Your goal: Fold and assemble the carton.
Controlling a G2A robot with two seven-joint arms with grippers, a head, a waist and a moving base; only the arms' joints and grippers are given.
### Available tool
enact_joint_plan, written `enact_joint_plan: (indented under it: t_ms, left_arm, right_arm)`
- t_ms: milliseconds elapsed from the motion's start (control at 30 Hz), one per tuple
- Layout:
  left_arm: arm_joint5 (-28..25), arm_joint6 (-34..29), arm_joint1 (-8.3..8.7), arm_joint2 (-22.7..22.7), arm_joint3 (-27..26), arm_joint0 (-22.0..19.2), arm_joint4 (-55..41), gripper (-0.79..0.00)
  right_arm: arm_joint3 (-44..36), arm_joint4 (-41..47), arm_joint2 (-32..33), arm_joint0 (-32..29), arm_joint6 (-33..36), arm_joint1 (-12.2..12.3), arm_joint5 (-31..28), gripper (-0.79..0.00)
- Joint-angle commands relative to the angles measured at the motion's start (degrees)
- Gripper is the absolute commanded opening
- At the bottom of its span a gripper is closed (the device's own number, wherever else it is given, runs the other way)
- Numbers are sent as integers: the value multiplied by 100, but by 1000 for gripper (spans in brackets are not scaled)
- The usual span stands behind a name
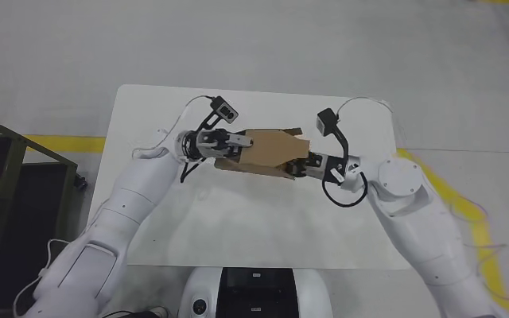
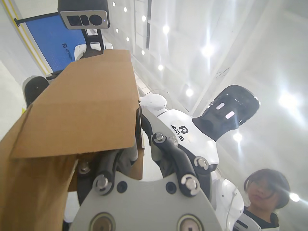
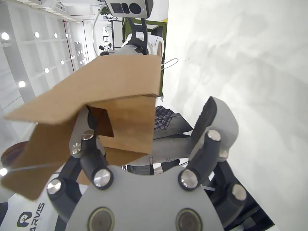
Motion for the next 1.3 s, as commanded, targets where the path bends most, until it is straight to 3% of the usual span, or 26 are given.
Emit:
enact_joint_plan:
  t_ms: [0, 233, 367, 633, 933, 1067, 1267]
  left_arm:
    - [0, 0, -13, -186, -9, 99, -125, -785]
    - [1, 0, 7, -658, -72, 421, -291, -785]
    - [1, 0, 12, -903, -102, 554, -525, -785]
    - [2, 0, -77, -997, 471, 437, -569, -785]
    - [3, 0, -203, -757, 335, 294, -764, -785]
    - [3, 0, -206, -690, 216, 324, -856, -785]
    - [3, 0, -203, -589, 125, 377, -972, -785]
  right_arm:
    - [3, 63, 116, -27, -21, 13, -15, 0]
    - [-76, 293, 542, -164, -155, 55, -304, 0]
    - [-245, 394, 680, -267, -62, 62, -956, 0]
    - [-495, 425, 752, -409, 142, 63, -1950, 0]
    - [154, 626, 344, -89, -228, -35, -1196, 0]
    - [350, 642, 223, 25, -114, -61, -1148, -231]
    - [300, 562, 28, 89, 86, -89, -1164, -252]
